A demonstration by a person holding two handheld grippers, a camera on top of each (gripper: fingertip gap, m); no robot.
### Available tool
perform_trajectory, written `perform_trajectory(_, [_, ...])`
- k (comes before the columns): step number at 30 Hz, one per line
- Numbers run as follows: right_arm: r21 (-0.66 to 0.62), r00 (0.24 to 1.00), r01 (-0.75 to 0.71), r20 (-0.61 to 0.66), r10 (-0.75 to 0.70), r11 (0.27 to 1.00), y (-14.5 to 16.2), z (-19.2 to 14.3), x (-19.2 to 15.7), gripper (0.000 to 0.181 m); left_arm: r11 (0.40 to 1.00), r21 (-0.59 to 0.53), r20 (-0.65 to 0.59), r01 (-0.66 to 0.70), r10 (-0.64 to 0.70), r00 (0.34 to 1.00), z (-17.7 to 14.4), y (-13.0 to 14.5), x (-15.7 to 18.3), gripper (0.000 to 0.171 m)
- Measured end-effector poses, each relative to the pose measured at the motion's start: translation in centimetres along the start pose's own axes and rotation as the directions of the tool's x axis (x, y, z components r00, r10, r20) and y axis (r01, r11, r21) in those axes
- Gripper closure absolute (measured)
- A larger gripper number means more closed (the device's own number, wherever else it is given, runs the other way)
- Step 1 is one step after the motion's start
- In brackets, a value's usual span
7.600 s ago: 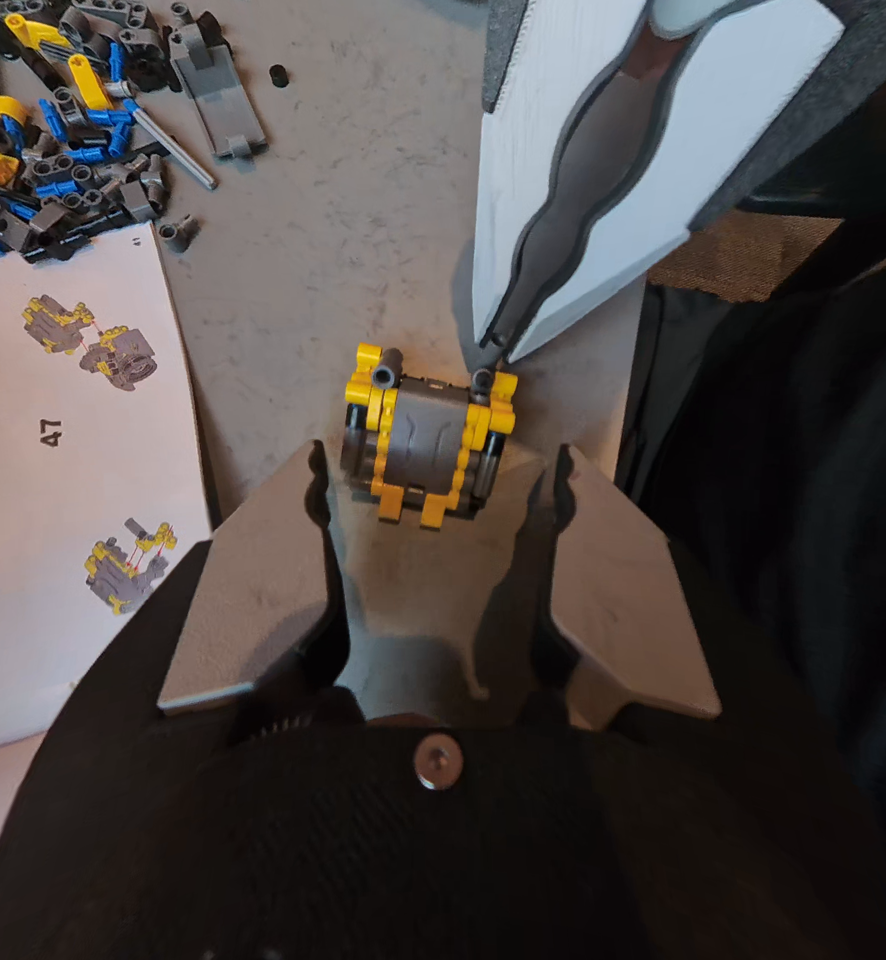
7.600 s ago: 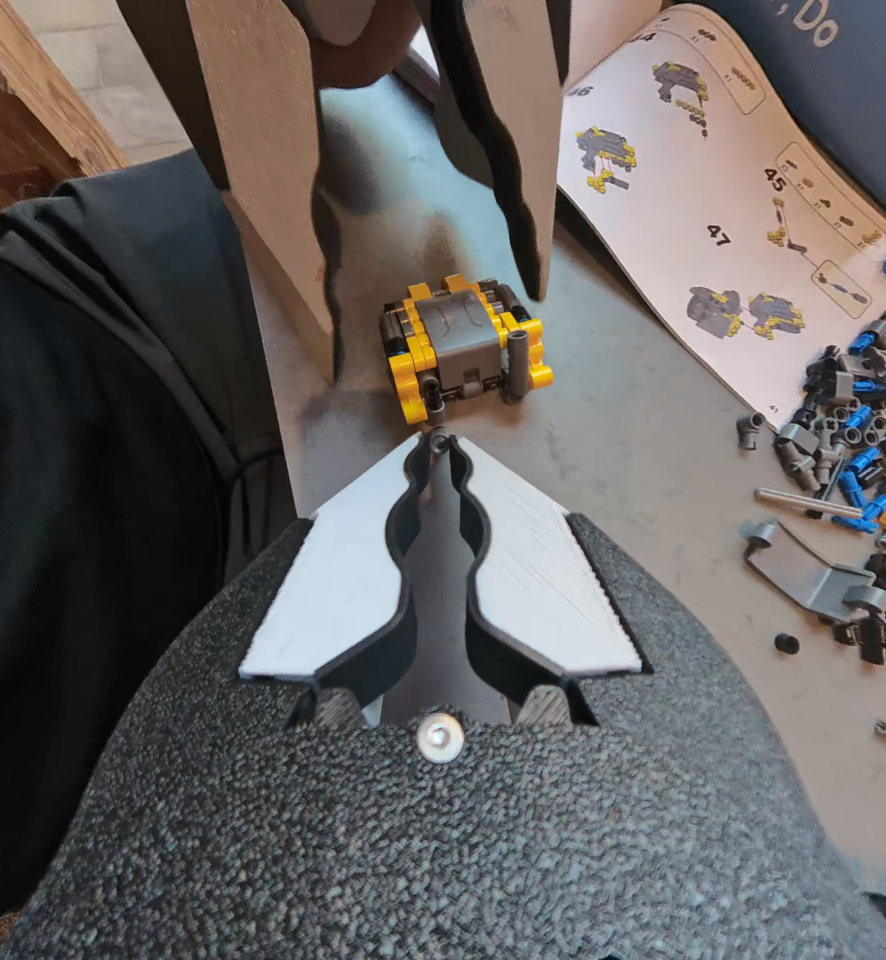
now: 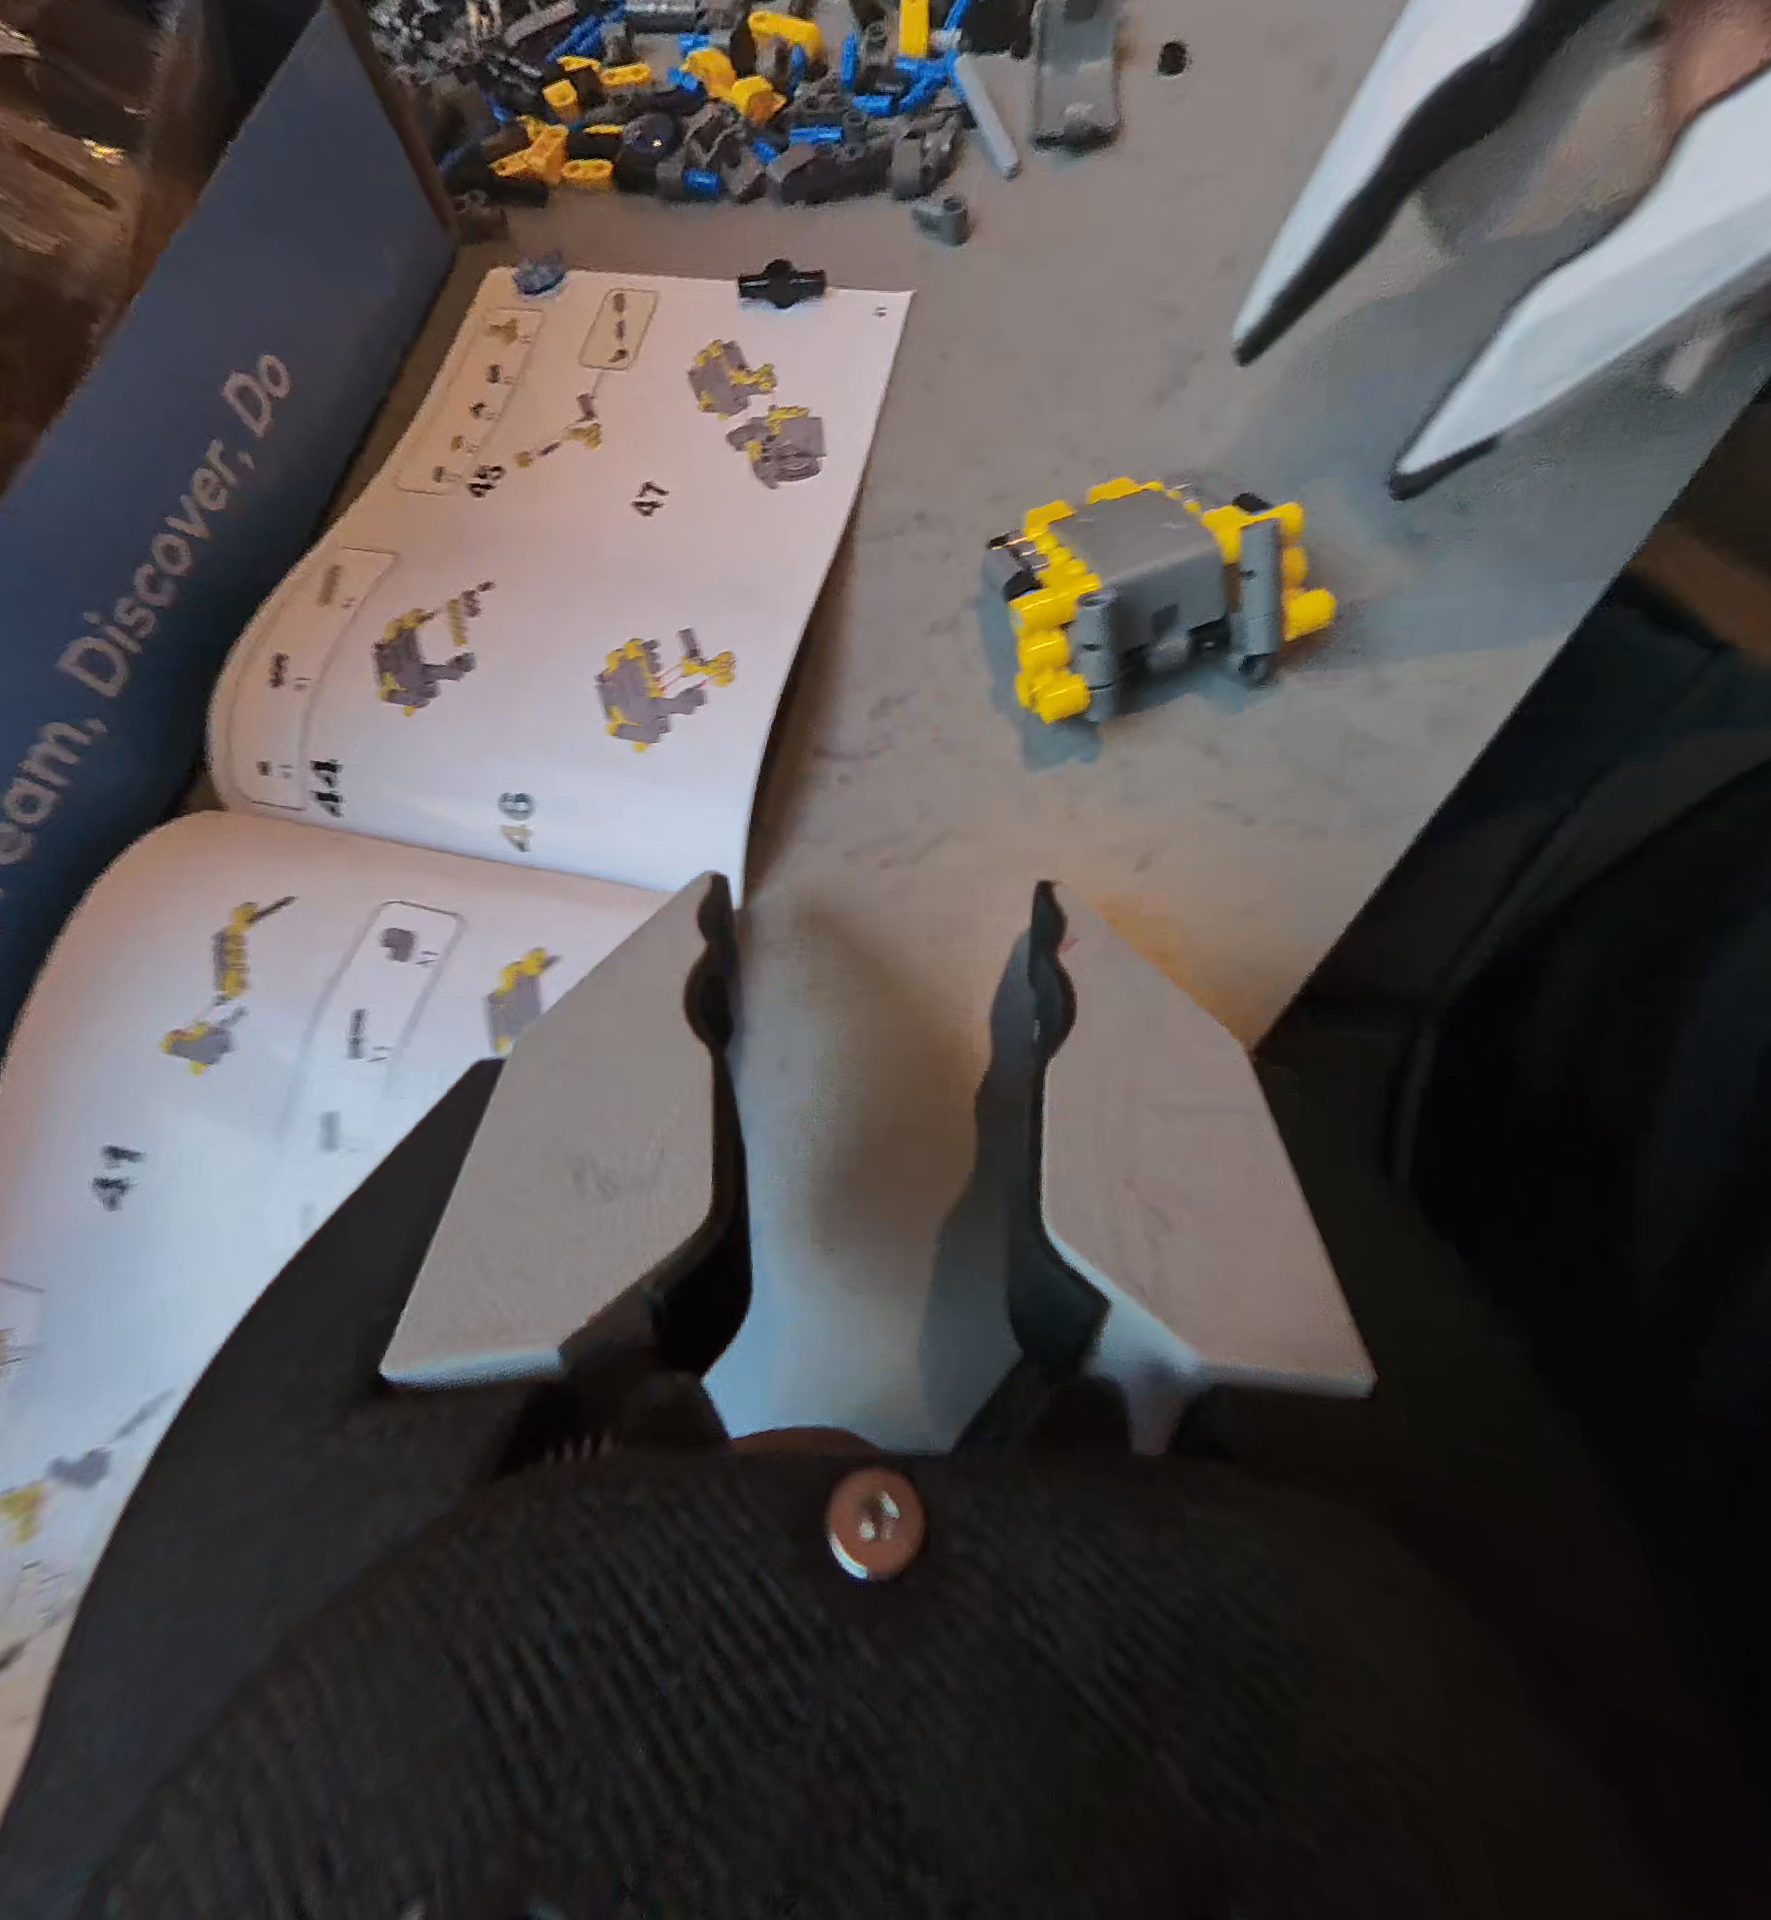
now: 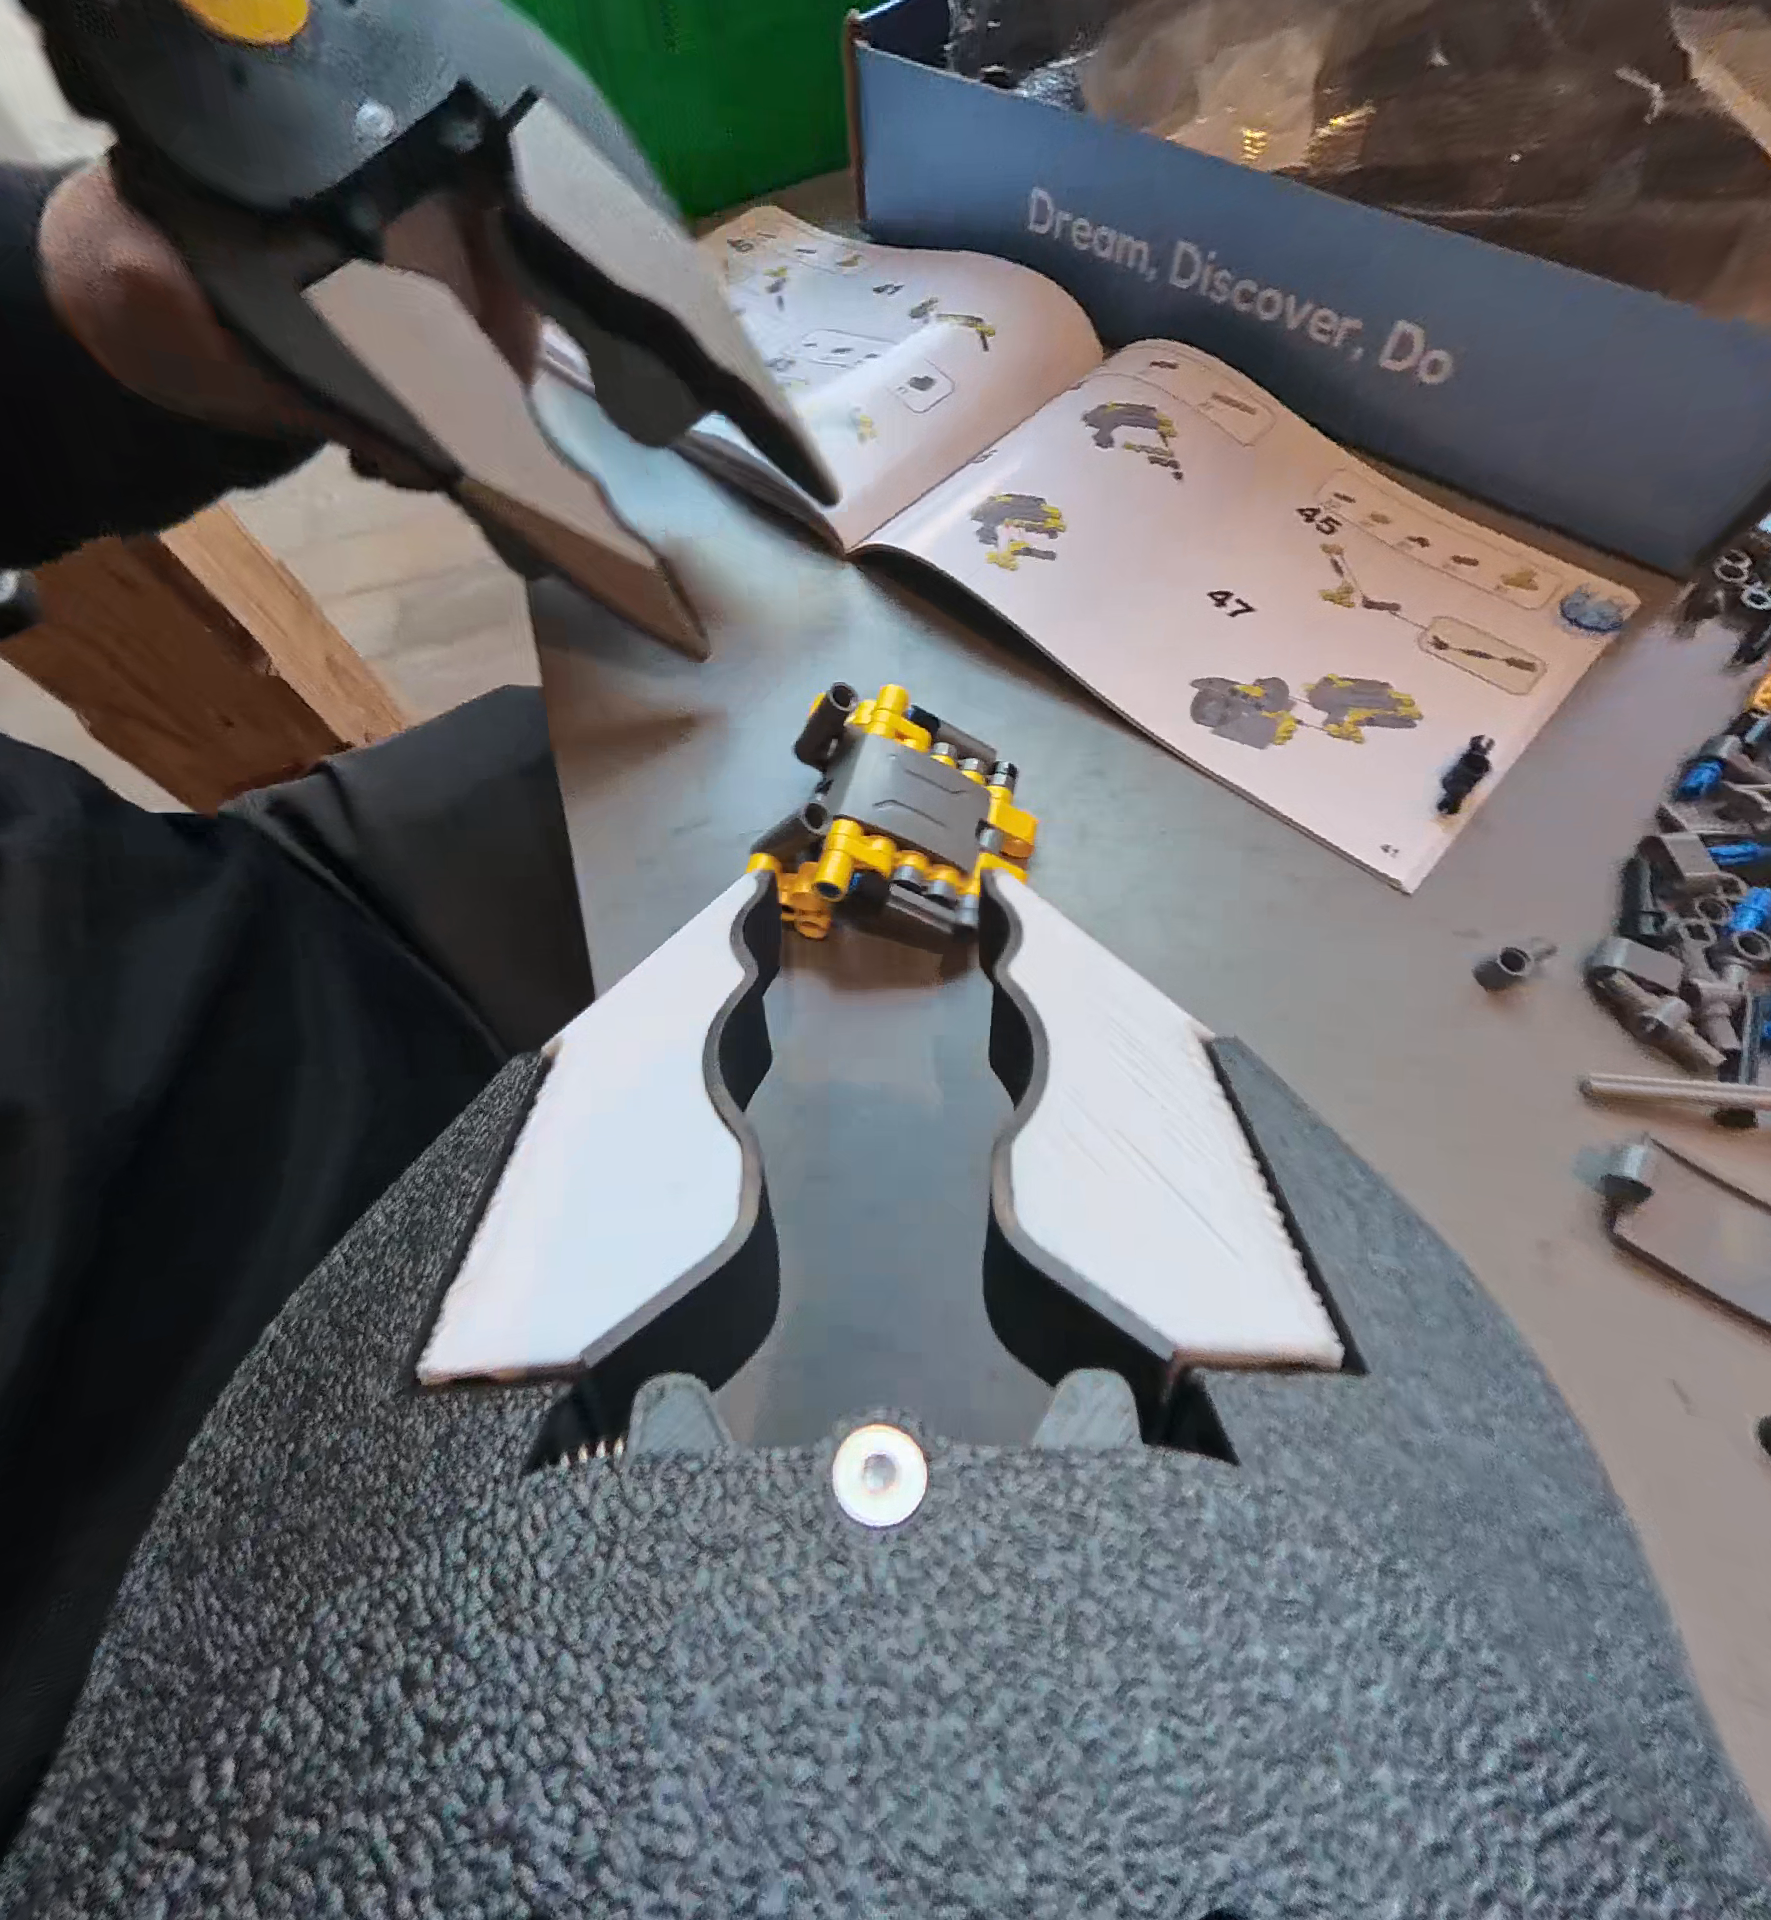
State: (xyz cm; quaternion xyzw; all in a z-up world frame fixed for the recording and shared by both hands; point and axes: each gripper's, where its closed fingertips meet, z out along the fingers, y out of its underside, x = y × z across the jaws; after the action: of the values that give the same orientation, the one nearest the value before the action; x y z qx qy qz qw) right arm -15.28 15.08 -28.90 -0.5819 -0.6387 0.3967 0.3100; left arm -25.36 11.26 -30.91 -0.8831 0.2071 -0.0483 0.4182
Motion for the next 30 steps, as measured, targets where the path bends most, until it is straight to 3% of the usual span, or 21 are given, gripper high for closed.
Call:
perform_trajectory(3, [-0.014, 0.999, 0.015, -0.037, -0.016, 1.000, 0.2, 0.1, 1.3, 0.144, 1.000, 0.021, 0.010, -0.001, 0.001, 1.000, 0.6, 0.1, 1.0, 0.116])
perform_trajectory(8, [-0.042, 0.999, 0.026, -0.025, -0.027, 0.999, 0.5, 0.2, 1.8, 0.143, 0.997, 0.050, -0.077, 0.066, -0.062, 0.995, 1.2, -1.1, 2.9, 0.114])
perform_trajectory(16, [0.015, 0.999, 0.022, 0.027, -0.022, 1.000, -0.2, -0.3, 1.4, 0.148, 0.998, 0.028, -0.076, 0.058, -0.056, 0.996, 2.2, -0.5, 2.5, 0.117])
perform_trajectory(22, [0.095, 1.000, 0.006, 0.010, -0.007, 0.995, -1.2, -1.1, 2.2, 0.151, 0.996, 0.085, -0.107, 0.026, -0.016, 0.994, 1.8, -0.7, 3.2, 0.126])
perform_trajectory(24, [0.106, 1.000, 0.001, 0.026, -0.004, 0.994, -1.4, -1.2, 2.1, 0.162, 0.994, 0.110, -0.124, 0.000, 0.013, 0.992, 1.6, -0.8, 3.7, 0.132])
perform_trajectory(26, [0.114, 1.000, -0.007, 0.014, 0.005, 0.993, -1.5, -1.2, 2.4, 0.151, 0.989, 0.142, -0.133, -0.050, 0.069, 0.989, 1.4, -0.8, 4.3, 0.142])
perform_trajectory(30, [0.124, 1.000, -0.011, -0.001, 0.011, 0.992, -1.6, -1.3, 2.8, 0.152, 0.971, 0.189, -0.045, -0.148, 0.159, 0.986, 1.1, -0.6, 4.5, 0.141])
